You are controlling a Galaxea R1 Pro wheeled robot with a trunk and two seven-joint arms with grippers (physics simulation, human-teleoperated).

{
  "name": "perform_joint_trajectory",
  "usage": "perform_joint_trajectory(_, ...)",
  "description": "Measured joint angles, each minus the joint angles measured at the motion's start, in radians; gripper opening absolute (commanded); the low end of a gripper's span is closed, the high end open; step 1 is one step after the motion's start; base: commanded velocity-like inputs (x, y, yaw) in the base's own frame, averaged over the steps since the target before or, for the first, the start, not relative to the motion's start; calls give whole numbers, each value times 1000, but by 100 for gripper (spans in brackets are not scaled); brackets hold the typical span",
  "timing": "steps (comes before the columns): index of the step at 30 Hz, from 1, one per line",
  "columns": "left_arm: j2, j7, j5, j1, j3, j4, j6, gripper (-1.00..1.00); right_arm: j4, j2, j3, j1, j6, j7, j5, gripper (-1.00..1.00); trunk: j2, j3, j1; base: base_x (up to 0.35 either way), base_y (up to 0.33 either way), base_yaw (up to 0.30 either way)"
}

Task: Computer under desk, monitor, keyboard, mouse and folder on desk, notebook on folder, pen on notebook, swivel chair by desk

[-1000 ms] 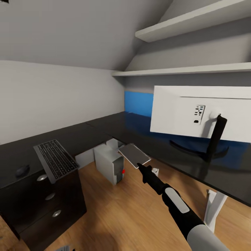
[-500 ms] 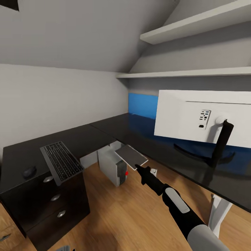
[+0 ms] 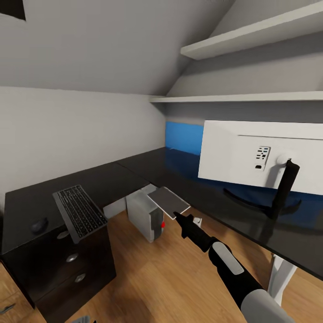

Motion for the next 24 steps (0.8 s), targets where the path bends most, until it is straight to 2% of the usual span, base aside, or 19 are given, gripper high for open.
perform_joint_trajectory(7,0,0,-1,0,6,1,-1,100,1,2,3,0,-6,-4,2,-100,0,2,0,0,-43,228)
perform_joint_trajectory(16,0,1,0,0,3,6,-1,100,-1,2,5,0,-8,-6,1,-100,0,6,0,0,-258,258)
perform_joint_trajectory(24,0,1,-1,0,9,32,-2,100,-3,2,8,0,-11,-6,5,-100,7,13,-4,0,-32,262)
